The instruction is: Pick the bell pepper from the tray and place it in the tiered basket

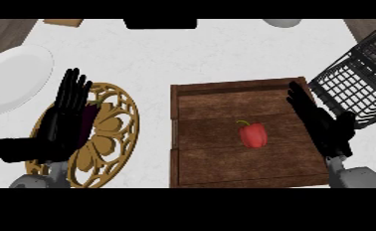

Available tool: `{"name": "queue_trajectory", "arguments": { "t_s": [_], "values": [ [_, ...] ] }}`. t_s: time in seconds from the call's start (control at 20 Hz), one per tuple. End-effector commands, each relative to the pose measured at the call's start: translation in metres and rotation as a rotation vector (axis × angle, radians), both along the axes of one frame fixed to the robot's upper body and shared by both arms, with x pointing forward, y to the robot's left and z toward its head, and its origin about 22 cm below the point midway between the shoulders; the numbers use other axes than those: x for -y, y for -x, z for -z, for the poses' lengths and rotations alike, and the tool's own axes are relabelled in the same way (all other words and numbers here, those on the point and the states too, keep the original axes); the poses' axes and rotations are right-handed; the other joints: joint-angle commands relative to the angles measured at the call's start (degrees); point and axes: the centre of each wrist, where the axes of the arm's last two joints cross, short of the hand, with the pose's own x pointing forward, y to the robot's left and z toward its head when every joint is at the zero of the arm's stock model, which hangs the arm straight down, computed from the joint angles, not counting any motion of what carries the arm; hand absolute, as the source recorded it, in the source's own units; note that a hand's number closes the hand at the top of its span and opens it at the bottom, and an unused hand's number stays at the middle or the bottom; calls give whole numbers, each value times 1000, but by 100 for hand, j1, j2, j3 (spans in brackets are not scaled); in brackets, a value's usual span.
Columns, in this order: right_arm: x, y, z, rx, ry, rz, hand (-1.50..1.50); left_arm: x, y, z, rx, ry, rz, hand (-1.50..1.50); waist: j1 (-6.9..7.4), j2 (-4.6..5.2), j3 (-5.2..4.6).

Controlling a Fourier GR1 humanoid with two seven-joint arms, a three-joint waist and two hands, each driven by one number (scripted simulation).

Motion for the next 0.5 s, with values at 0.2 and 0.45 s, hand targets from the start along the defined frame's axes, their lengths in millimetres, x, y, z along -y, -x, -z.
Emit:
{"name": "queue_trajectory", "arguments": {
  "t_s": [0.2,0.45],
  "values": [
    [-37,-10,-64,423,-62,104,150,-59,-10,-11,-84,-423,-138,0,-226,11,-69],
    [25,24,-20,307,236,685,-150,-70,8,7,-187,-470,-140,0,-545,-7,-96]
  ]
}}
